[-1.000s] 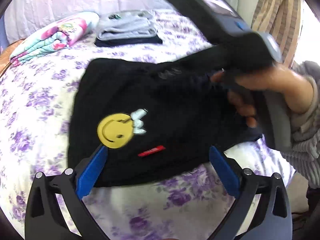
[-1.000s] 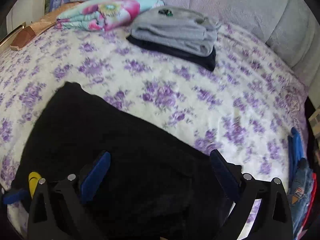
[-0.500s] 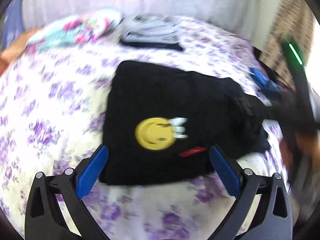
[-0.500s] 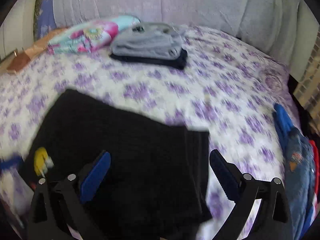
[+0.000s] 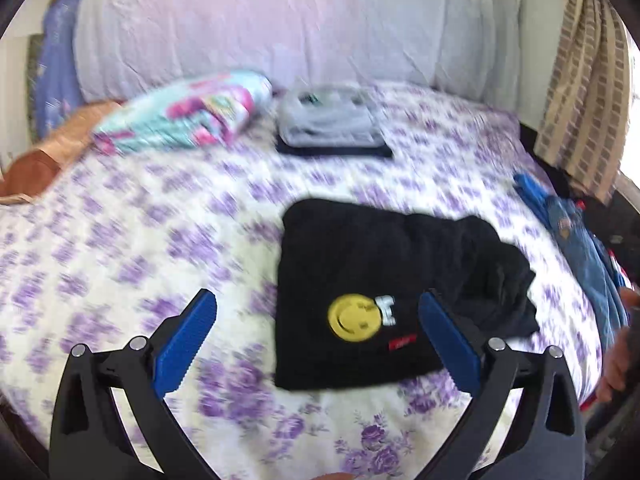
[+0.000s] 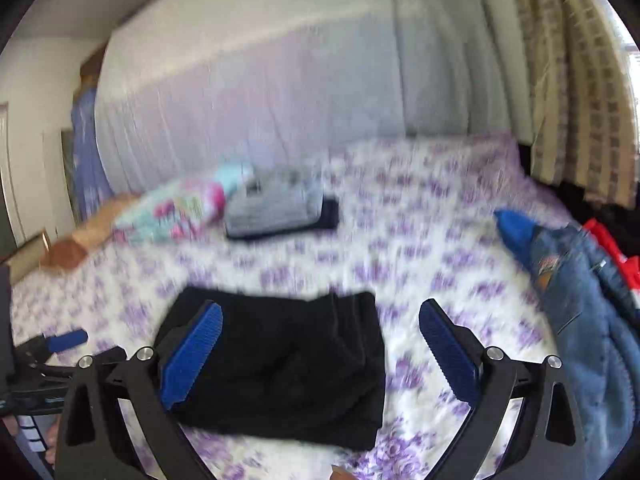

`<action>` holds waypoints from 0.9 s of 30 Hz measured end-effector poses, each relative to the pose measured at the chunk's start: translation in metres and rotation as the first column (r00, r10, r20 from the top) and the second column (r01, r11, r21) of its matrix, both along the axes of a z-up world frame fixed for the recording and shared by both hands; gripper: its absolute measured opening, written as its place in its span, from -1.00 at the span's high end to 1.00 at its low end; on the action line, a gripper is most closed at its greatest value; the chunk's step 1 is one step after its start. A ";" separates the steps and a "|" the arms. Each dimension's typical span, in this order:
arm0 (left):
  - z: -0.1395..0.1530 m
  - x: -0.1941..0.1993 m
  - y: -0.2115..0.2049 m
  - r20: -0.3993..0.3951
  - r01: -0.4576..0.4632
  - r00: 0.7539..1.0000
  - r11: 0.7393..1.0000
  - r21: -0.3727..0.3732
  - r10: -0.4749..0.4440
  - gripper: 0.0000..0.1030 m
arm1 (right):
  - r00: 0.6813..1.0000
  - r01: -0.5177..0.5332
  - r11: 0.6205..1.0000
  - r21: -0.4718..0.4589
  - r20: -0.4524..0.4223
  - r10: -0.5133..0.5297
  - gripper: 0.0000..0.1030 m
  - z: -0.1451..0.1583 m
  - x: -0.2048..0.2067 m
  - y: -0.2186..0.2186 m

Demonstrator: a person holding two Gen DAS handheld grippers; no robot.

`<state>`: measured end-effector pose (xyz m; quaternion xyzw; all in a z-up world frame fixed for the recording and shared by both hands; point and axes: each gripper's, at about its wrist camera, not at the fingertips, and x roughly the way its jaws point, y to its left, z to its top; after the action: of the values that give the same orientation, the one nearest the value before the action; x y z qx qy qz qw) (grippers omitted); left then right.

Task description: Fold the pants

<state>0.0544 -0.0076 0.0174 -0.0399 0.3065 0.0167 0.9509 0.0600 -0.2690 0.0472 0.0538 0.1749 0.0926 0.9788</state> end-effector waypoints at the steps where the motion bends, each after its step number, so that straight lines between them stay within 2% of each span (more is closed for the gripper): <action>1: 0.006 -0.006 -0.001 0.008 -0.014 1.000 1.000 0.011 0.014 -0.92 | 1.000 0.003 1.000 0.014 0.003 -0.003 -0.93 0.002 -0.004 0.000; 3: 0.013 -0.013 -0.009 0.000 -0.012 1.000 1.000 0.019 0.012 -0.92 | 1.000 -0.006 0.999 0.037 -0.020 0.006 -0.93 -0.006 -0.017 0.009; 6: 0.008 -0.024 -0.022 -0.035 0.017 0.999 1.000 0.024 -0.016 -0.92 | 0.999 0.015 1.000 0.019 -0.050 -0.014 -0.93 -0.033 -0.032 0.025; 8: -0.003 -0.030 -0.032 -0.058 0.023 0.998 0.997 0.068 -0.019 -0.92 | 0.992 0.026 1.000 -0.003 -0.122 -0.026 -0.93 -0.052 -0.039 0.036; 9: -0.008 -0.031 -0.035 -0.079 -0.001 0.997 0.994 0.106 0.010 -0.92 | 0.986 0.028 1.000 -0.014 -0.164 -0.030 -0.93 -0.058 -0.038 0.038; 12: -0.016 -0.035 -0.042 -0.123 -0.037 0.991 0.982 0.188 0.061 -0.92 | 0.982 0.058 0.997 -0.044 -0.177 -0.065 -0.93 -0.059 -0.046 0.041; 17: -0.011 -0.049 -0.041 -0.082 0.007 0.997 0.992 0.128 0.004 -0.91 | 0.996 0.066 0.997 -0.035 -0.060 -0.068 -0.93 -0.046 -0.072 0.040; 23: -0.005 -0.054 -0.039 -0.048 -0.013 0.999 0.992 0.124 0.019 -0.91 | 0.986 0.108 0.993 -0.047 -0.125 -0.113 -0.93 -0.057 -0.068 0.038; 27: -0.004 -0.057 -0.034 -0.037 -0.016 0.999 0.996 0.087 0.019 -0.91 | 0.993 0.065 0.997 -0.031 -0.094 -0.068 -0.93 -0.054 -0.074 0.040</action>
<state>-0.0024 -0.0416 0.0129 -0.0008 0.3229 0.0390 0.9456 -0.0137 -0.2292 -0.0066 0.0501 0.2208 0.0548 0.9725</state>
